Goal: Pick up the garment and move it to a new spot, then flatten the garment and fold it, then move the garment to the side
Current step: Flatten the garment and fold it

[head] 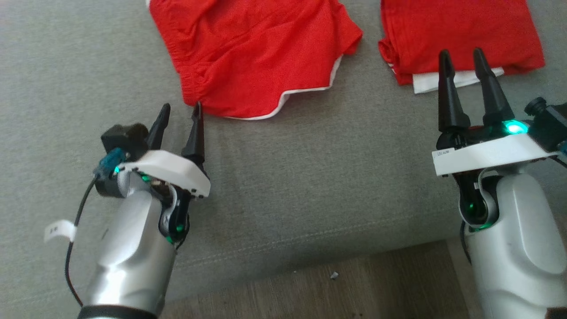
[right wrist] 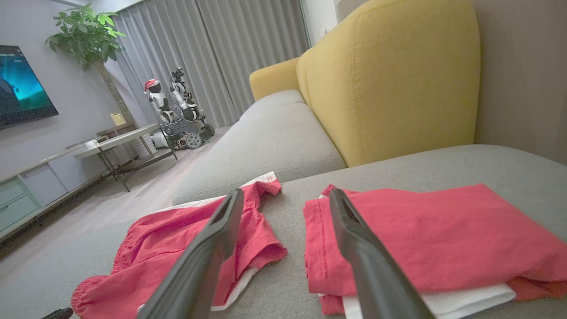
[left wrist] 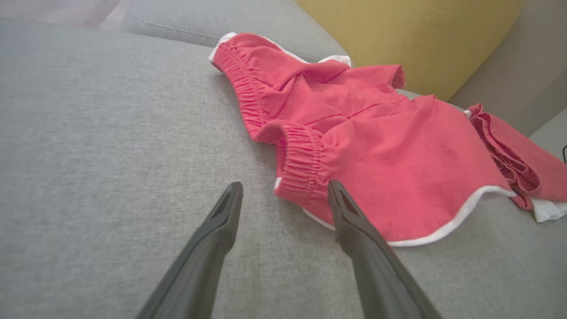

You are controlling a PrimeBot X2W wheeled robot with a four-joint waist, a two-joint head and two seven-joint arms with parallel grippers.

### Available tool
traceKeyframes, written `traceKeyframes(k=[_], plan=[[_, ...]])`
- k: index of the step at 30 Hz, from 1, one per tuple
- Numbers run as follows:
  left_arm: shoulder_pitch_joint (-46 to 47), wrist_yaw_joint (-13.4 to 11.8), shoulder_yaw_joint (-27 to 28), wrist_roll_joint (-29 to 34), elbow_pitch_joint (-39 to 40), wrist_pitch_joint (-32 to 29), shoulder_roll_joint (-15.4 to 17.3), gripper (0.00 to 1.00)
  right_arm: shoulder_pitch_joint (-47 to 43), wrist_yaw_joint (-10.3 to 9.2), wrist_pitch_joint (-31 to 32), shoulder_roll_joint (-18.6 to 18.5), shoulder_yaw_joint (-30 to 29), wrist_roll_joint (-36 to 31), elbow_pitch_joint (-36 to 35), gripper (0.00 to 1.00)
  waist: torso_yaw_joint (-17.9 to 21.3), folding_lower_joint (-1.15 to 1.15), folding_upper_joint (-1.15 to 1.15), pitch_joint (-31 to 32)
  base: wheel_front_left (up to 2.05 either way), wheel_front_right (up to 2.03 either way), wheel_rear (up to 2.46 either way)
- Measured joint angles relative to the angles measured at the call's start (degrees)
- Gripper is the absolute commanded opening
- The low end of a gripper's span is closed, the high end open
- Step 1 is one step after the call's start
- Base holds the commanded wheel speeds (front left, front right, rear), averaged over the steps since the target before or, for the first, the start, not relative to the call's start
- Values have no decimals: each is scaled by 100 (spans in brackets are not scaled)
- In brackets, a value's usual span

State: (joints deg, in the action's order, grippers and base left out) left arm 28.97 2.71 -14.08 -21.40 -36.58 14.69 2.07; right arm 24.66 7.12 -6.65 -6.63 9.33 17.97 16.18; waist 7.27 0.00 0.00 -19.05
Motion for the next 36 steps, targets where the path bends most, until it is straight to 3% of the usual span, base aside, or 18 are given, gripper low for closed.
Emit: traceKeyframes(k=[6, 7, 8, 26, 36], plan=[[360, 89, 9, 113, -498, 0, 1, 100, 0, 0, 26, 51, -35, -30, -92, 100, 181, 0, 0, -123, 0, 0, 0], [389, 89, 16, 131, -545, 0, 1, 67, 0, 0, 26, 57, -38, -47, -94, 100, 201, 0, 0, -140, 0, 0, 0], [419, 80, 40, 156, -578, 0, 1, 0, 0, 0, 25, 63, -38, -58, -99, 100, 218, 0, 0, -154, 0, 0, 0], [120, -526, 889, 1085, 734, 1, 159, 0, -2, 0, 45, 149, -68, -114, 71, 100, -115, 0, 0, -16, 0, 0, 0], [-62, -365, 902, 1181, 211, 1, 142, 0, -2, 0, 108, 155, 92, -114, 157, 100, -233, 0, 0, 26, 0, 0, 0]])
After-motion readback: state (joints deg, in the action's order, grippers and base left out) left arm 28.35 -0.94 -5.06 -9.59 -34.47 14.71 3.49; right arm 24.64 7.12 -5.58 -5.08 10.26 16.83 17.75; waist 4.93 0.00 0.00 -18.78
